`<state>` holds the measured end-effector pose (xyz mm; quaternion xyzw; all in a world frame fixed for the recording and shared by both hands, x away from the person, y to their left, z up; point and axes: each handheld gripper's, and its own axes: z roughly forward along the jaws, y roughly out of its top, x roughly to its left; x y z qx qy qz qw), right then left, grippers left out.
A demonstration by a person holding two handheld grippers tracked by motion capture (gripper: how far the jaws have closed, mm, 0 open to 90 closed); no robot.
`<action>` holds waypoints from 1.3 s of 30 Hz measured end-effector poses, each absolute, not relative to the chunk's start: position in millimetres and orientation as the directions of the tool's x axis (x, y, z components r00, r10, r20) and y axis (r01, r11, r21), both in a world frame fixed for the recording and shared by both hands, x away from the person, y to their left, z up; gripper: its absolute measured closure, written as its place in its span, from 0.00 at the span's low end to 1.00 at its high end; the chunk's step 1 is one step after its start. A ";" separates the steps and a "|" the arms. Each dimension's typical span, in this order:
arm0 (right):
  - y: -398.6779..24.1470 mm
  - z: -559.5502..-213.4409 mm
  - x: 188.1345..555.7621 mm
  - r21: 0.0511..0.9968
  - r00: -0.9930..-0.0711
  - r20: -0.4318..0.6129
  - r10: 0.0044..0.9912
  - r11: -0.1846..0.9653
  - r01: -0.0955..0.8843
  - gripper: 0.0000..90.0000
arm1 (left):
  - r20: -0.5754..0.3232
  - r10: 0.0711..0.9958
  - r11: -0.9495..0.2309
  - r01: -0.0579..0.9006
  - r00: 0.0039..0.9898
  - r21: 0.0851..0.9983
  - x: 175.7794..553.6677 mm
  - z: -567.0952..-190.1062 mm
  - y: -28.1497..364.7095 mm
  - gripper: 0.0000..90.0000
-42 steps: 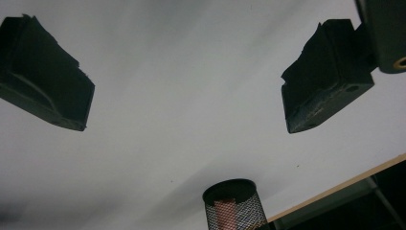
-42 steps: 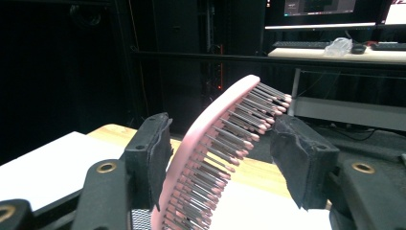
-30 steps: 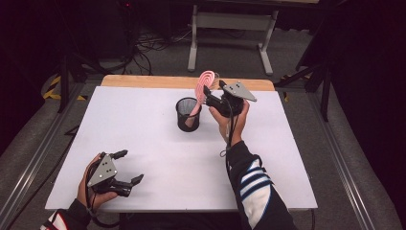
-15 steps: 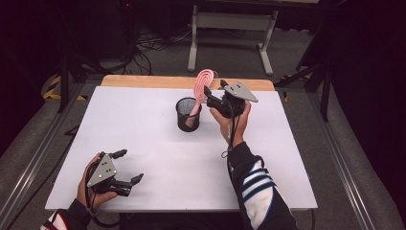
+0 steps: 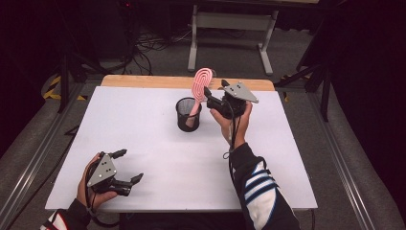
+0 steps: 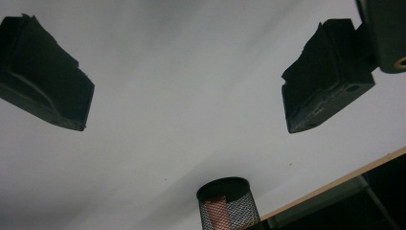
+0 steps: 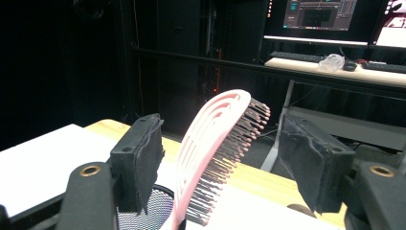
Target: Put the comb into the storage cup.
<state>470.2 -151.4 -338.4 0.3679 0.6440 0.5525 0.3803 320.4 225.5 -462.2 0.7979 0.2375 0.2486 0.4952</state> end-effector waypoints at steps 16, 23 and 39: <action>-148.7 -332.8 461.6 0.984 -0.465 -0.136 0.875 0.174 0.040 0.34 | 0.162 0.626 -0.399 0.135 0.763 0.907 320.5 -462.6 224.7 0.05; -151.9 -333.4 457.9 0.981 -0.458 -0.155 0.875 0.191 0.033 0.29 | 0.161 0.624 -0.401 0.137 0.764 0.906 320.6 -462.9 224.1 0.05; -153.0 -335.5 447.2 0.975 -0.487 -0.191 0.852 0.224 0.010 0.23 | 0.160 0.625 -0.400 0.137 0.764 0.906 320.7 -463.0 224.3 0.05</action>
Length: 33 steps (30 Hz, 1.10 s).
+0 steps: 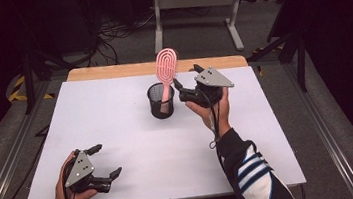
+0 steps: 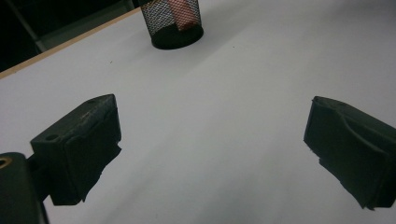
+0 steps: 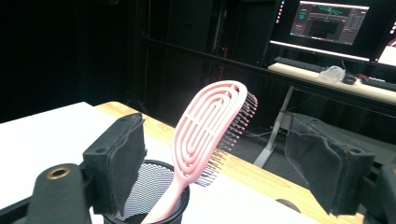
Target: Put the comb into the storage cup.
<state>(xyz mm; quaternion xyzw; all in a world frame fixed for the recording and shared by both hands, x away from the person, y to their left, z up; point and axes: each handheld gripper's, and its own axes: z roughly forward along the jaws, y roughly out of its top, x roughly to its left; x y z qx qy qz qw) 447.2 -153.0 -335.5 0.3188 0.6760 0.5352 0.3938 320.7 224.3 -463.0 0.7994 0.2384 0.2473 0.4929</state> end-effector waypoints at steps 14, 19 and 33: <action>-159.9 -337.0 440.4 0.975 -0.501 -0.187 0.845 0.223 0.012 0.14 | 0.165 0.624 -0.407 0.138 0.764 0.903 320.9 -463.0 224.2 0.05; -161.3 -337.7 438.4 0.970 -0.501 -0.199 0.842 0.241 0.019 0.09 | 0.164 0.622 -0.408 0.139 0.766 0.902 321.0 -463.1 223.9 0.06; -161.4 -336.6 428.3 0.965 -0.516 -0.225 0.826 0.262 -0.001 0.06 | 0.165 0.620 -0.412 0.139 0.767 0.900 321.3 -463.6 223.5 0.06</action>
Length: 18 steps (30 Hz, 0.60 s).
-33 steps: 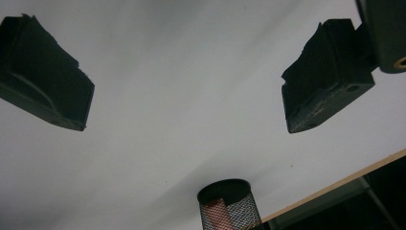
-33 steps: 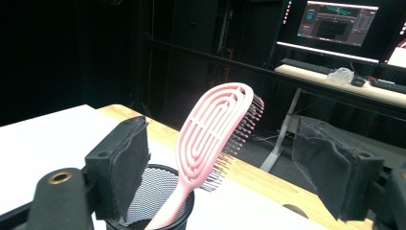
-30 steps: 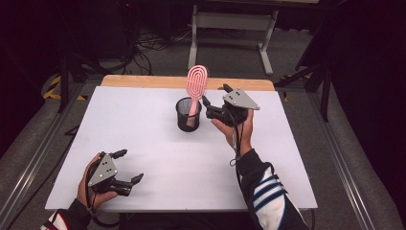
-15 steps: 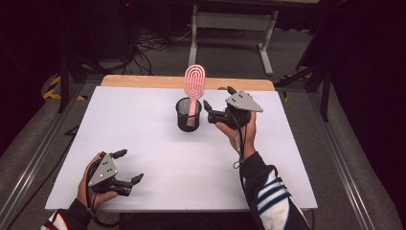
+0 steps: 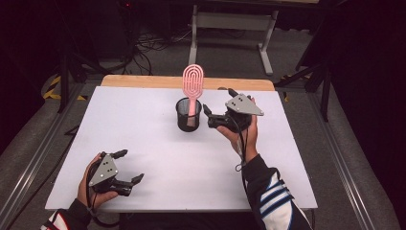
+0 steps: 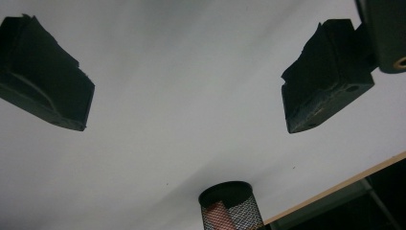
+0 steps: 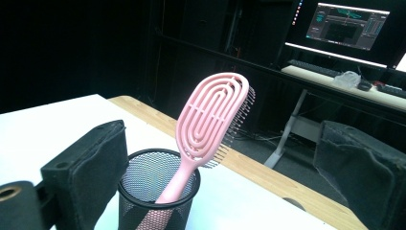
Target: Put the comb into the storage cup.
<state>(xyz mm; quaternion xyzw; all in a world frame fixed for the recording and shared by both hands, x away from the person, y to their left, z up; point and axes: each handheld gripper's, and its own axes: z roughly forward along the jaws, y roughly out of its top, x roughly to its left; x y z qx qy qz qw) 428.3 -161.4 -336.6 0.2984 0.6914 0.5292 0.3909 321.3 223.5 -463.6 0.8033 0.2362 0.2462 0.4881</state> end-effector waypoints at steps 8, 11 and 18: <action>-164.8 -337.4 421.5 0.963 -0.516 -0.240 0.823 0.269 -0.018 0.06 | 0.164 0.619 -0.411 0.139 0.768 0.901 321.3 -463.7 223.0 0.06; -165.9 -337.5 419.7 0.961 -0.513 -0.246 0.822 0.274 -0.021 0.06 | 0.163 0.619 -0.412 0.140 0.769 0.900 321.5 -464.0 222.7 0.06; -167.5 -339.1 415.0 0.956 -0.526 -0.264 0.809 0.293 -0.028 0.06 | 0.168 0.618 -0.416 0.138 0.768 0.899 321.9 -464.2 222.4 0.06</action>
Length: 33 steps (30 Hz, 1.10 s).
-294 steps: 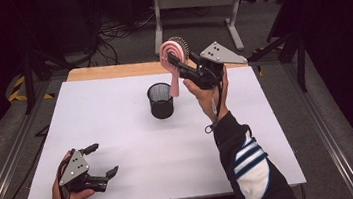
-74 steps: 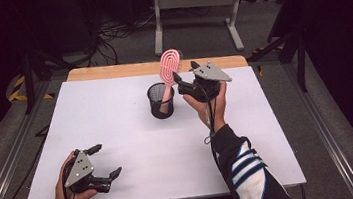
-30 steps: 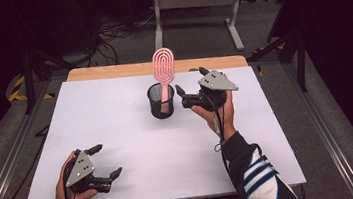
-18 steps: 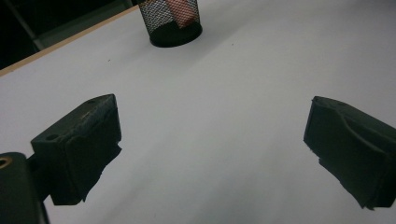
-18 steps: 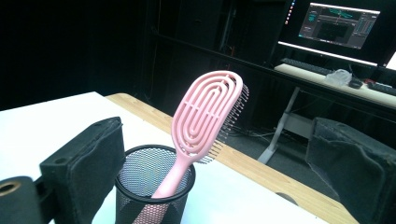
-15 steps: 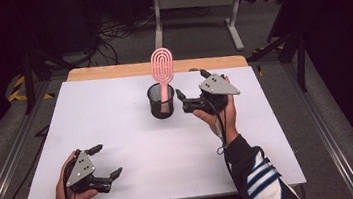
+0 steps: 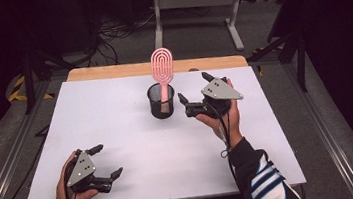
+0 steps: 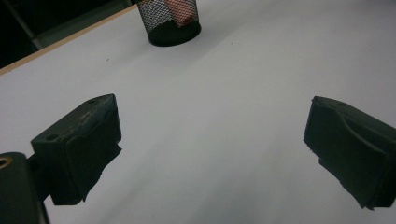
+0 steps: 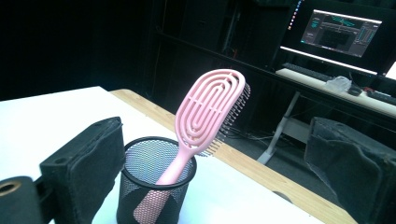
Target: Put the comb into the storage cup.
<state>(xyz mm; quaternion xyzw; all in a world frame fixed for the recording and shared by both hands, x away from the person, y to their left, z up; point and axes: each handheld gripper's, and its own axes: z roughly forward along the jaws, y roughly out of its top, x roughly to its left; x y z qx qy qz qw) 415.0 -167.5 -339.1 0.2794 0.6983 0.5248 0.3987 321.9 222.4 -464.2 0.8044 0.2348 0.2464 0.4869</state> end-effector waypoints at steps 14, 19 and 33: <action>-167.9 -344.2 400.5 0.943 -0.531 -0.307 0.790 0.327 -0.060 0.06 | 0.167 0.618 -0.417 0.139 0.768 0.898 321.5 -464.3 222.0 0.06; -168.2 -346.3 394.3 0.933 -0.526 -0.339 0.780 0.351 -0.082 0.06 | 0.165 0.617 -0.417 0.142 0.769 0.898 321.5 -464.5 221.8 0.06; -171.5 -352.4 382.6 0.927 -0.531 -0.358 0.768 0.361 -0.103 0.07 | 0.164 0.618 -0.416 0.143 0.769 0.898 321.5 -464.5 221.6 0.06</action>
